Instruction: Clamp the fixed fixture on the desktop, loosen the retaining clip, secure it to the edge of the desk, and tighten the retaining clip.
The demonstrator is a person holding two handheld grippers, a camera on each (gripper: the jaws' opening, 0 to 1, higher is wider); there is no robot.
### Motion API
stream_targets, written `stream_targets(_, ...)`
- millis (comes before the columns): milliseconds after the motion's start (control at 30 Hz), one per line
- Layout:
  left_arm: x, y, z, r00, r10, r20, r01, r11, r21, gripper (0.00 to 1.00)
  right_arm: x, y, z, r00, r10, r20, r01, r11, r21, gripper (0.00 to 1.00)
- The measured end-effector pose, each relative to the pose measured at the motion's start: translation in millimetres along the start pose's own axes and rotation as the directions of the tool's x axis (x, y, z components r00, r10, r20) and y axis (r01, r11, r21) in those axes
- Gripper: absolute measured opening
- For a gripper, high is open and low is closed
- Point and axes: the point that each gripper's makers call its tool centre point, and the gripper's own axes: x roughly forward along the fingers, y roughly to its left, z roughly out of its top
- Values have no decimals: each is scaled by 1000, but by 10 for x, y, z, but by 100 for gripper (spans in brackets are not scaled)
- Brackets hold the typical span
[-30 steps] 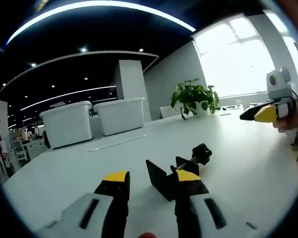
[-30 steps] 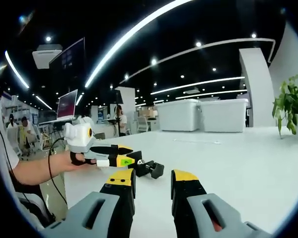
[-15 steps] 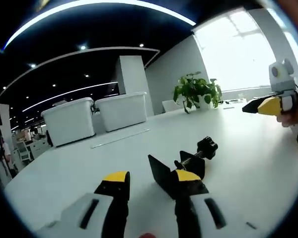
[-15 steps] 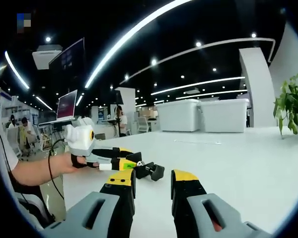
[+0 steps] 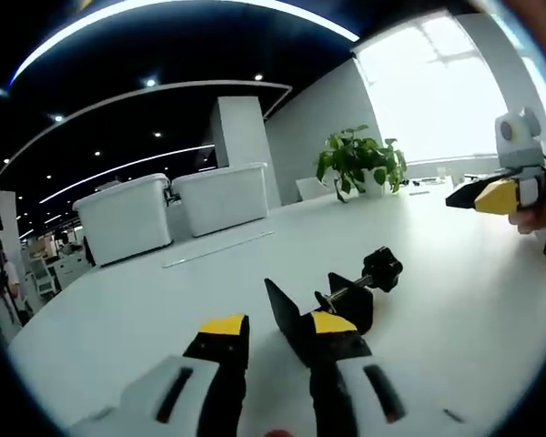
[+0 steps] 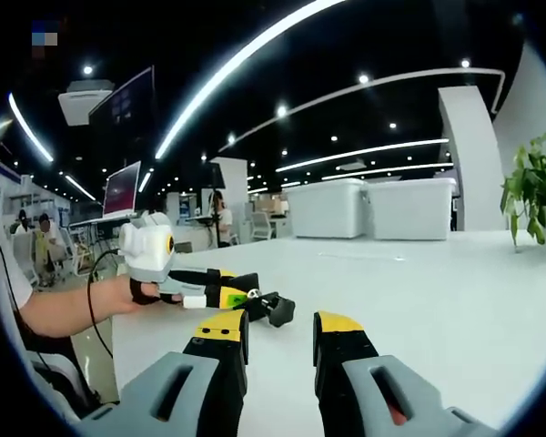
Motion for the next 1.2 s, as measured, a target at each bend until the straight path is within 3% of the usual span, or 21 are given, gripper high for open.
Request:
stream_targets(300,19,-51,-33,1000,-15,-18,15,1000,8,14,21,-7,-51,1000,-4,-12,4,1000,-3,28)
stream_targets(667,40,-105,-111,997,-44,-62,44,999,1,10,73,66,-80,1000,7,-27,-7,1000,-10,28)
stream_targets(1200,50,-75,-114,997,-32,-66,30,999,-23,8,84,118,-119,999,21,-35,-22,1000,-19,28)
